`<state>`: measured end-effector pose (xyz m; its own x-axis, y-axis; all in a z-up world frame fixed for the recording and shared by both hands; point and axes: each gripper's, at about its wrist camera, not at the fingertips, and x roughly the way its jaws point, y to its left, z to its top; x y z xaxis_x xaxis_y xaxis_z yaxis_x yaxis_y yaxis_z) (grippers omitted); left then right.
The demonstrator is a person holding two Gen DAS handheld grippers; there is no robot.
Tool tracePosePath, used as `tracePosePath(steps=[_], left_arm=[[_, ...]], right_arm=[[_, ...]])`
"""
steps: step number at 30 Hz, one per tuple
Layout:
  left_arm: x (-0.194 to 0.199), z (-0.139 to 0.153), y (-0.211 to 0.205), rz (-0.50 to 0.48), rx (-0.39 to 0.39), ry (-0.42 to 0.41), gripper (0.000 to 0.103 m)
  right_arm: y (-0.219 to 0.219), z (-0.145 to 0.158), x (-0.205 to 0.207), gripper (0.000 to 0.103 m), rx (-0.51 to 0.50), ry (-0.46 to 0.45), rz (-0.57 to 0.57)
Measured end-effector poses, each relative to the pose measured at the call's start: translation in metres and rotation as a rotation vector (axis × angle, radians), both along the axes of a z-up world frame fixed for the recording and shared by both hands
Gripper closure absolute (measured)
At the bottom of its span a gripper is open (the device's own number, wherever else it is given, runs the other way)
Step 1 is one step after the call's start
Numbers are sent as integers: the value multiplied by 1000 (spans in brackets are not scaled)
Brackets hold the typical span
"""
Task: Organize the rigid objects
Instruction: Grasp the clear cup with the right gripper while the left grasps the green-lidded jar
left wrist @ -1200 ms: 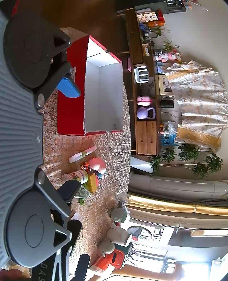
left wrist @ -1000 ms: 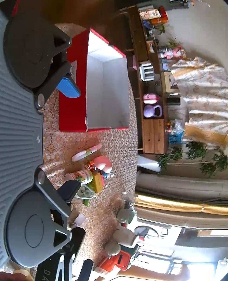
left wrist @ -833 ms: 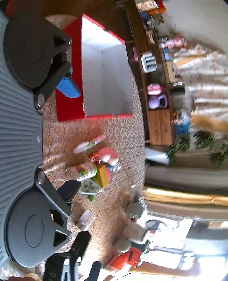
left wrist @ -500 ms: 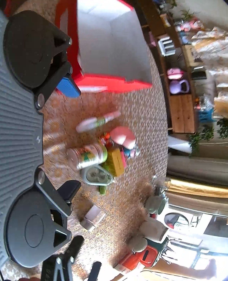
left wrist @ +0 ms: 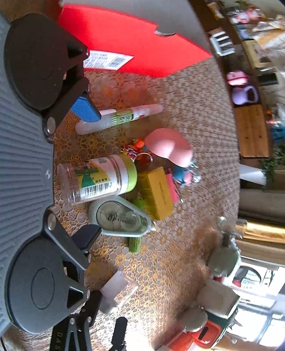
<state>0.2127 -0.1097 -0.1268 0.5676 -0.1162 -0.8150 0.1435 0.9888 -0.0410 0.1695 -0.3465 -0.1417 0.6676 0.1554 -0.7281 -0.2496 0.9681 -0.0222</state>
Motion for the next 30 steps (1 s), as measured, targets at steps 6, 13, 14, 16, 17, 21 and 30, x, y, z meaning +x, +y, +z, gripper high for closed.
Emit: tracePosePath(steps=[6, 13, 14, 16, 17, 21, 30], left_arm=[[4, -8, -2, -10, 11, 13, 15], [8, -10, -2, -10, -2, 12, 38], [8, -9, -2, -15, -3, 5, 44], [8, -7, -3, -25, -4, 4, 56], [8, -6, -2, -26, -7, 6, 56], [10, -6, 4, -15, -37, 14, 57], [6, -2, 10, 5, -23, 10, 59]], right_arm=[[3, -10, 10, 43, -13, 26, 41], [5, -14, 15, 54, -18, 50, 29], [5, -14, 15, 56, -16, 51, 27], [5, -13, 16, 62, -16, 51, 22], [5, -13, 17, 62, -12, 55, 17], [6, -12, 18, 62, -5, 59, 0], [14, 7, 10, 62, 14, 41, -18]])
